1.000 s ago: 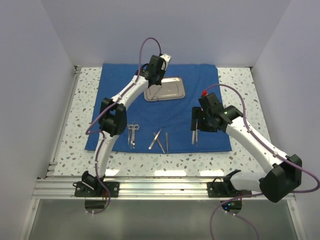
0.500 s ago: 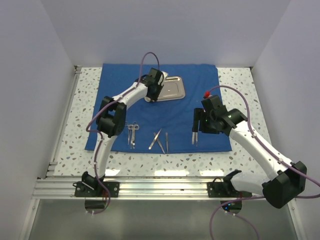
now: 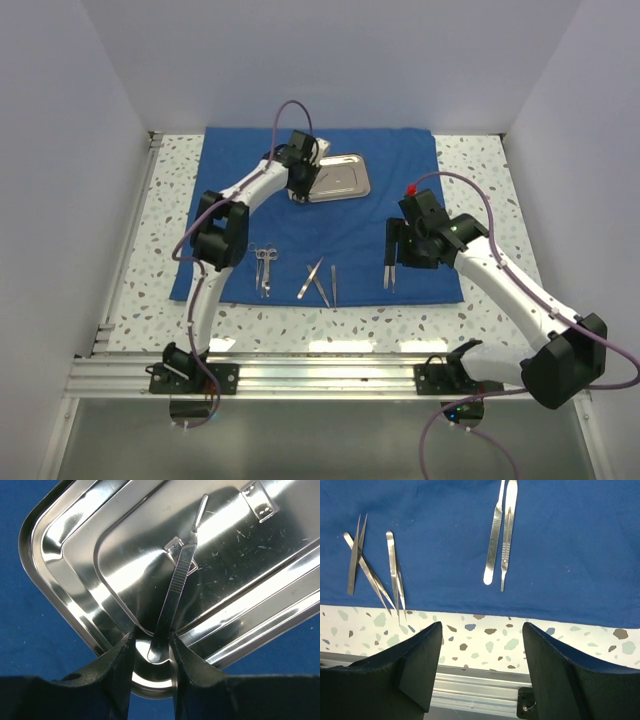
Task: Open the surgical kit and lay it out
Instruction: Pick up the medical item from the container.
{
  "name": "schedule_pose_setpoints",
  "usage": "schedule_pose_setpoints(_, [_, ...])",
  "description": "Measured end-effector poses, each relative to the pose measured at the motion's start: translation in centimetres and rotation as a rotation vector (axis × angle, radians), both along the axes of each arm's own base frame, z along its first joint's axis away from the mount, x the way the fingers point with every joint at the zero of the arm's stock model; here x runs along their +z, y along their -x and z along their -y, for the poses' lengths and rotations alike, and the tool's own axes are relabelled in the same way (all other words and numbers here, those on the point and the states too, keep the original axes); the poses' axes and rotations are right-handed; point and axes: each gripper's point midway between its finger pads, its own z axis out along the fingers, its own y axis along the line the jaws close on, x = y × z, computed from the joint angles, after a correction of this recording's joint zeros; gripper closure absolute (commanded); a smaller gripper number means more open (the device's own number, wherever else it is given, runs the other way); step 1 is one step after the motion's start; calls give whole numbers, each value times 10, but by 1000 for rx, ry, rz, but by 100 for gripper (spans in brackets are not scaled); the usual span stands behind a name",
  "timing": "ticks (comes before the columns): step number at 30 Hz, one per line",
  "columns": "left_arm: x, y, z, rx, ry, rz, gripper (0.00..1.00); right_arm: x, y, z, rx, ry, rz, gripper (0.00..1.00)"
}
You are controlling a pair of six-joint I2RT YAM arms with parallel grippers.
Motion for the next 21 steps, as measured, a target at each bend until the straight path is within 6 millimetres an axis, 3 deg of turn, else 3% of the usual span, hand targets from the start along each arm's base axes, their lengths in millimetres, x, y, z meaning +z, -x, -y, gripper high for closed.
schedule_pose_setpoints(3, [-1,-3,0,-16,24,-11,63,-3,-3,-2,-1,7,-13,31])
schedule_pose_setpoints(10, [-5,0,9,-70,91,-47,80,-1,-9,-5,-1,8,-13,31])
schedule_pose_setpoints(18, [-6,0,10,-97,114,-54,82,-1,-11,-6,-1,10,-16,31])
schedule_pose_setpoints(21, [-6,0,10,-99,122,-56,91,-1,-11,-6,-2,9,-16,31])
